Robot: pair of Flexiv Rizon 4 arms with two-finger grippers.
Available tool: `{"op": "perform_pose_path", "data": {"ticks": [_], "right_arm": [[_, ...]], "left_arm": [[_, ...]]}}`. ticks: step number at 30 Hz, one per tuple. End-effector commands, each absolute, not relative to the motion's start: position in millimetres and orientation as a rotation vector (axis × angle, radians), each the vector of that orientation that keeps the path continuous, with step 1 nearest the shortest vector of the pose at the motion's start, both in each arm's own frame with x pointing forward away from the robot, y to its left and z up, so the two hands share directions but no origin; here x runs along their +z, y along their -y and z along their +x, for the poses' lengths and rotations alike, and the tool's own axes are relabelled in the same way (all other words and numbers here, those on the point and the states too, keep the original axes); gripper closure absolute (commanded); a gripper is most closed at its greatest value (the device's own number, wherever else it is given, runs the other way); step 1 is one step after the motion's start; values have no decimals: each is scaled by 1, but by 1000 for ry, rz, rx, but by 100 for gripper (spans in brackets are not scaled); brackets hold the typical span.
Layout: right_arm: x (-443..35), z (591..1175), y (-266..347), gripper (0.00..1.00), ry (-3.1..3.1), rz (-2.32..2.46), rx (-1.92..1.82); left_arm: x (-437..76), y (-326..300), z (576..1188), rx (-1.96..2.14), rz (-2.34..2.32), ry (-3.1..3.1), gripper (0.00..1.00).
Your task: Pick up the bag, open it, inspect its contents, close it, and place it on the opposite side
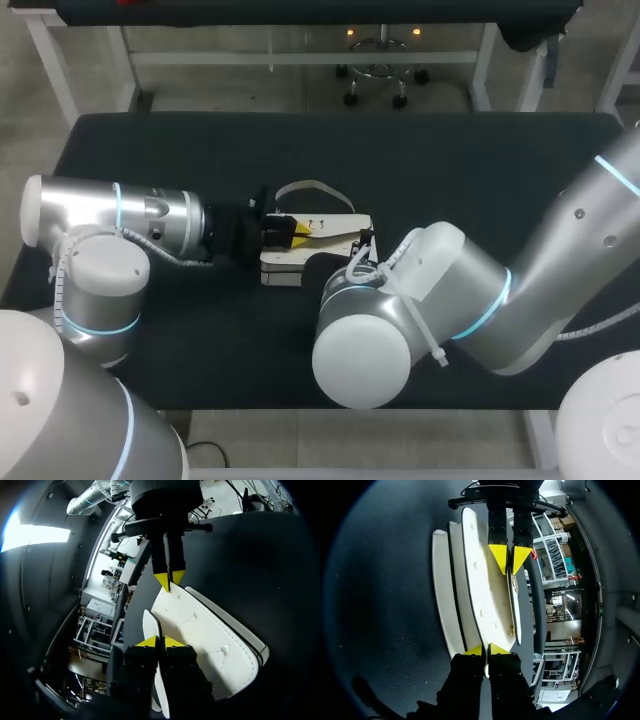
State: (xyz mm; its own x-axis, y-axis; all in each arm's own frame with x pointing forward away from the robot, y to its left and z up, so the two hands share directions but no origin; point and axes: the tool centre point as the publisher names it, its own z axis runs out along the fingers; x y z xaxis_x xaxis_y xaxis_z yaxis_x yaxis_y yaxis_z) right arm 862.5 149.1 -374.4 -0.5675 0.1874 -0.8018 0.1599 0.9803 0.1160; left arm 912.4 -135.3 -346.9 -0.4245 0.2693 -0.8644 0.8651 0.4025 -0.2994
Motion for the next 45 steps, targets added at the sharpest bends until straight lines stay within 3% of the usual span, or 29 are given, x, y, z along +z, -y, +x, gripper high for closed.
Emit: {"op": "perform_pose_path", "data": {"ticks": [1,45], "right_arm": [[-379,861,-146,100,-2116,127,251],[-379,861,-146,100,-2116,127,251]], "left_arm": [[-351,133,909,-1011,980,-1887,100],[-356,132,900,-976,1020,-1822,100]]}}
